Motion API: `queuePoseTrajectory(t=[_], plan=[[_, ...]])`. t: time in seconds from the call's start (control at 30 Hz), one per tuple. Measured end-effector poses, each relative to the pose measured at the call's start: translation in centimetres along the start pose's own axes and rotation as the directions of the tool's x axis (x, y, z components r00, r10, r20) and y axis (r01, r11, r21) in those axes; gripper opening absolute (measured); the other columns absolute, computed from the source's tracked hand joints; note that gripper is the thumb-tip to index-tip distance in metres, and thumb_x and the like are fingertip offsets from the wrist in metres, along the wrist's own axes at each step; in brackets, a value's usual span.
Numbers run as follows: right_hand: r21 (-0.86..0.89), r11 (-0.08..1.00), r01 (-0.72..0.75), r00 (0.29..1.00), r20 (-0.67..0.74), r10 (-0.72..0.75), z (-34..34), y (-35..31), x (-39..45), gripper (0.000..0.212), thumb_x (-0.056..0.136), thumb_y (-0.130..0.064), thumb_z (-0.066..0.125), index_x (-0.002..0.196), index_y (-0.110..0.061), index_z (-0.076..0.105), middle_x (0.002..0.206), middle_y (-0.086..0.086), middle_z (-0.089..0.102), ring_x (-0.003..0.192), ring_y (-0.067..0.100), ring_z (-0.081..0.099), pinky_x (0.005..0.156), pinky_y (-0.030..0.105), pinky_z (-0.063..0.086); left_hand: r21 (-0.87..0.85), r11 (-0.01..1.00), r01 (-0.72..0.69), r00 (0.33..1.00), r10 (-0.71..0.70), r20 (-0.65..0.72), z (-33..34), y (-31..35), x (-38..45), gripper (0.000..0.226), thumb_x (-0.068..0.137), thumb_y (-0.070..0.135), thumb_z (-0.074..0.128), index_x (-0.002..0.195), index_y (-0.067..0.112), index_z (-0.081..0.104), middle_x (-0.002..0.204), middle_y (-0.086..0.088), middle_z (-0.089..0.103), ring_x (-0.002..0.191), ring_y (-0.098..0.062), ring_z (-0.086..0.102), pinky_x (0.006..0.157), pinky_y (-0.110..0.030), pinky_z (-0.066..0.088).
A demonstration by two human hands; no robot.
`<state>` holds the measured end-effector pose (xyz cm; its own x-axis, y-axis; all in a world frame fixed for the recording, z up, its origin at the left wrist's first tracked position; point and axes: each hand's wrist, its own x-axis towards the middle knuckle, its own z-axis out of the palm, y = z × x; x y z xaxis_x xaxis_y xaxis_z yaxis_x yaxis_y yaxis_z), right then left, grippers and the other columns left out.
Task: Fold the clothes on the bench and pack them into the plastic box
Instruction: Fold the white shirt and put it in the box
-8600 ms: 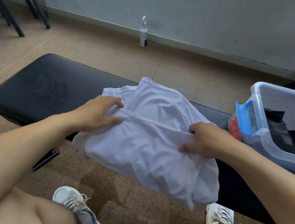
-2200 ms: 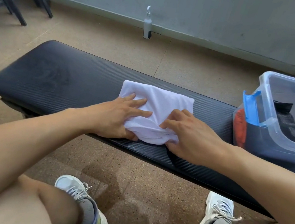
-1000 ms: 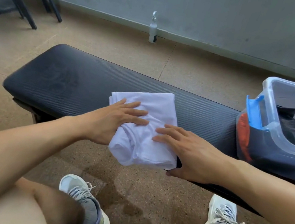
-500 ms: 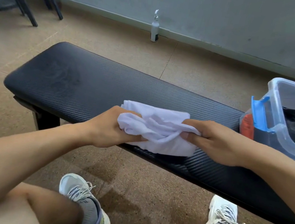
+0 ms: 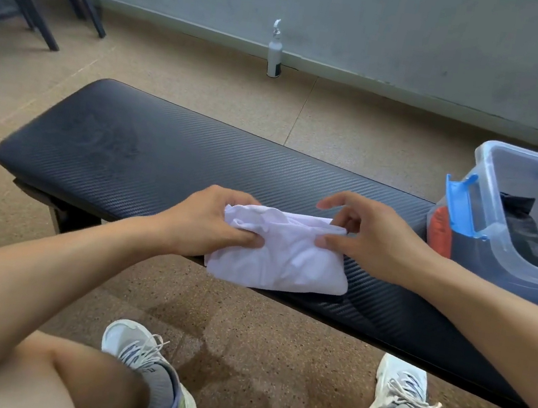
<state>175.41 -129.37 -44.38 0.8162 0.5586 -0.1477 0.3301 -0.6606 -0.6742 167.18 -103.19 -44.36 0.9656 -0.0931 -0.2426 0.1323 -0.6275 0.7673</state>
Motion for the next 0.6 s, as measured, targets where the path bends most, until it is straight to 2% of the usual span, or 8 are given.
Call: queuePoseTrajectory(t=[0.07, 0.2, 0.3, 0.33, 0.4, 0.47, 0.53, 0.6], plan=[[-0.061, 0.998, 0.013, 1.0, -0.016, -0.014, 0.2, 0.2, 0.3, 0.037, 0.083, -0.034, 0.081, 0.116, -0.034, 0.064, 0.088, -0.009, 0.066, 0.082, 0.012, 0.064, 0.076, 0.03, 0.053, 0.005, 1.0, 0.014, 1.0, -0.014, 0.019, -0.1, 0.3, -0.1, 0.017, 0.082, 0.039, 0.079, 0.095, 0.028, 0.075, 0.09, 0.011, 0.076, 0.084, -0.002, 0.07, 0.072, -0.025, 0.052], [-0.151, 0.988, 0.02, 1.0, 0.008, -0.019, 0.6, 0.1, 0.9, 0.028, 0.086, -0.036, 0.076, 0.112, -0.036, 0.065, 0.09, -0.013, 0.065, 0.083, 0.007, 0.061, 0.071, 0.024, 0.047, 0.067, 0.995, 0.072, 0.997, -0.07, -0.04, -0.1, -0.1, 0.3, 0.038, 0.085, 0.057, 0.068, 0.087, 0.02, 0.078, 0.081, 0.008, 0.077, 0.076, -0.006, 0.071, 0.069, -0.026, 0.054], [-0.182, 0.983, 0.001, 1.0, -0.023, -0.005, 0.8, 0.3, 1.2, 0.024, 0.088, -0.036, 0.074, 0.11, -0.037, 0.065, 0.092, -0.016, 0.064, 0.086, 0.004, 0.06, 0.07, 0.021, 0.044, 0.153, 0.981, 0.119, 0.987, -0.099, -0.128, 0.0, -0.7, 0.9, 0.042, 0.081, 0.064, 0.067, 0.075, 0.023, 0.075, 0.073, 0.008, 0.073, 0.071, -0.012, 0.068, 0.068, -0.038, 0.054], [-0.185, 0.983, -0.007, 1.0, -0.03, 0.002, 0.8, 0.4, 1.2, 0.022, 0.089, -0.036, 0.074, 0.11, -0.036, 0.065, 0.092, -0.016, 0.064, 0.086, 0.005, 0.06, 0.071, 0.022, 0.045, 0.197, 0.971, 0.136, 0.979, -0.101, -0.176, 0.1, -1.0, 1.1, 0.041, 0.079, 0.065, 0.069, 0.076, 0.025, 0.073, 0.077, 0.009, 0.071, 0.075, -0.012, 0.067, 0.07, -0.038, 0.053], [-0.192, 0.981, -0.025, 0.999, -0.037, 0.018, 0.9, 0.5, 1.5, 0.02, 0.091, -0.034, 0.072, 0.11, -0.035, 0.067, 0.092, -0.016, 0.063, 0.087, 0.005, 0.059, 0.076, 0.027, 0.048, 0.257, 0.954, 0.156, 0.966, -0.093, -0.242, 0.0, -1.3, 1.5, 0.041, 0.074, 0.068, 0.071, 0.09, 0.03, 0.068, 0.094, 0.012, 0.064, 0.091, -0.012, 0.061, 0.079, -0.037, 0.052], [-0.193, 0.98, -0.042, 0.997, -0.068, 0.029, 1.0, 0.3, 1.7, 0.015, 0.093, -0.031, 0.068, 0.109, -0.033, 0.067, 0.092, -0.017, 0.064, 0.087, 0.004, 0.06, 0.078, 0.028, 0.048, 0.267, 0.95, 0.159, 0.97, -0.1, -0.22, -0.1, -1.6, 1.8, 0.056, 0.071, 0.074, 0.069, 0.108, 0.032, 0.063, 0.107, 0.014, 0.06, 0.103, -0.011, 0.057, 0.09, -0.037, 0.05], [-0.174, 0.983, -0.055, 0.993, -0.117, 0.035, 1.2, -0.1, 1.9, 0.016, 0.099, -0.032, 0.059, 0.112, -0.029, 0.068, 0.102, -0.015, 0.067, 0.095, 0.008, 0.061, 0.082, 0.028, 0.048, 0.276, 0.947, 0.166, 0.977, -0.12, -0.179, -0.3, -1.8, 2.1, 0.062, 0.071, 0.078, 0.065, 0.112, 0.032, 0.065, 0.108, 0.015, 0.063, 0.105, -0.012, 0.059, 0.092, -0.039, 0.051], [-0.158, 0.987, -0.039, 0.995, -0.102, 0.023, 1.4, -0.6, 2.0, 0.031, 0.102, -0.045, 0.049, 0.121, -0.028, 0.067, 0.12, -0.011, 0.064, 0.109, 0.01, 0.057, 0.094, 0.031, 0.046, 0.27, 0.944, 0.192, 0.978, -0.16, -0.136, -0.5, -1.7, 2.2, 0.054, 0.074, 0.074, 0.066, 0.106, 0.03, 0.066, 0.101, 0.015, 0.066, 0.097, -0.011, 0.062, 0.084, -0.037, 0.053]])
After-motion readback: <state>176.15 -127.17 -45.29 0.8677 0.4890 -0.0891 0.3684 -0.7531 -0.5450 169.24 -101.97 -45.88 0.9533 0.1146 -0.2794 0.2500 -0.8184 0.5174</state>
